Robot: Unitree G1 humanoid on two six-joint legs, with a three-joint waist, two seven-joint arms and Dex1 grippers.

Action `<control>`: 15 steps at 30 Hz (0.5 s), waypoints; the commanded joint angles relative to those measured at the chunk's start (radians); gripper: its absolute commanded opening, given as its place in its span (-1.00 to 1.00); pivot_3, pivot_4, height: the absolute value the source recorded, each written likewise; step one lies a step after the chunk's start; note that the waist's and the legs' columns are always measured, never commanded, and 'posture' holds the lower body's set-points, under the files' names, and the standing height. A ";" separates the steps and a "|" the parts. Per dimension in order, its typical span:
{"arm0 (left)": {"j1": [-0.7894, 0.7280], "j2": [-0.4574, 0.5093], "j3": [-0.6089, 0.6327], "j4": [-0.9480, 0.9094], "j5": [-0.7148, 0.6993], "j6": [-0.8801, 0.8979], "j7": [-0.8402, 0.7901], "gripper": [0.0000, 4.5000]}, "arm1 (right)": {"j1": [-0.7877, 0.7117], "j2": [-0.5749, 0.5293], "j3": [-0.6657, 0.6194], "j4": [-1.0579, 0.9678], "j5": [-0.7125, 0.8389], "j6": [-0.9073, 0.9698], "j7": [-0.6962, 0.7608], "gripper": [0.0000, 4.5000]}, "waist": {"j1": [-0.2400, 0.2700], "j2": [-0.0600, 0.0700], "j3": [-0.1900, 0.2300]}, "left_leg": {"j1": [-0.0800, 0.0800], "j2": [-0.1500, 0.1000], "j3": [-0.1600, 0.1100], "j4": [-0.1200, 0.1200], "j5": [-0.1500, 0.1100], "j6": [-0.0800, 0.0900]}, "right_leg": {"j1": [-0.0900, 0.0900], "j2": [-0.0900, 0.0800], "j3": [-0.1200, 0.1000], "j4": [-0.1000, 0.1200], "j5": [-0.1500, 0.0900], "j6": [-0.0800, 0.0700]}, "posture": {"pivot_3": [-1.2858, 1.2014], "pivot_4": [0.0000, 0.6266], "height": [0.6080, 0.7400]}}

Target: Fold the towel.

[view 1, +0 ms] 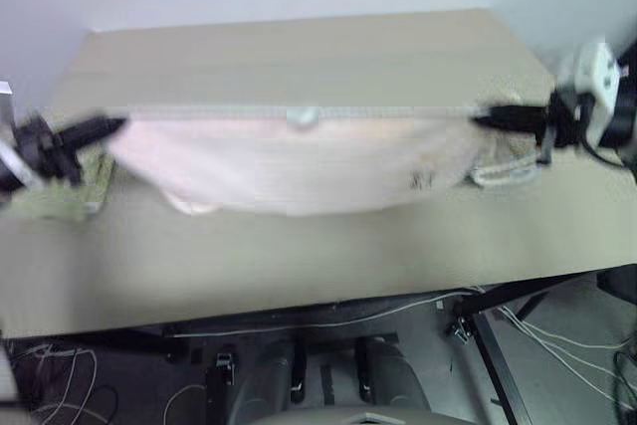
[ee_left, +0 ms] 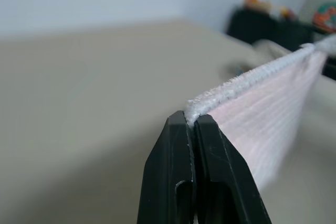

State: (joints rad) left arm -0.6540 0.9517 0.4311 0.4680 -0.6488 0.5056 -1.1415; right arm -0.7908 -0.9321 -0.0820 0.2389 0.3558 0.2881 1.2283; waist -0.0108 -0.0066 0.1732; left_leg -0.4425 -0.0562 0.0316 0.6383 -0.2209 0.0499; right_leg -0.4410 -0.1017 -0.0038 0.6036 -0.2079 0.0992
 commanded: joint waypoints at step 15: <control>-0.653 -0.034 -0.078 0.832 0.353 -0.650 0.280 -0.99 | -0.394 0.197 0.058 0.662 -0.232 -0.405 -0.286 -1.00 | -0.005 -0.004 0.003 | -0.003 -0.001 0.007 0.009 0.001 0.005 | -0.002 0.001 -0.004 0.011 0.001 0.003 | 0.03 -0.52 1.00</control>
State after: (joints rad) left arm -1.2782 0.8370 0.2931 1.2942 -0.2893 -0.1108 -0.9170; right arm -1.1859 -0.6856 0.0337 0.8784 0.1262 -0.1194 0.9734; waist -0.0156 -0.0109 0.1767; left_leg -0.4455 -0.0570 0.0381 0.6483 -0.2212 0.0564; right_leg -0.4425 -0.1005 -0.0076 0.6146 -0.2066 0.1026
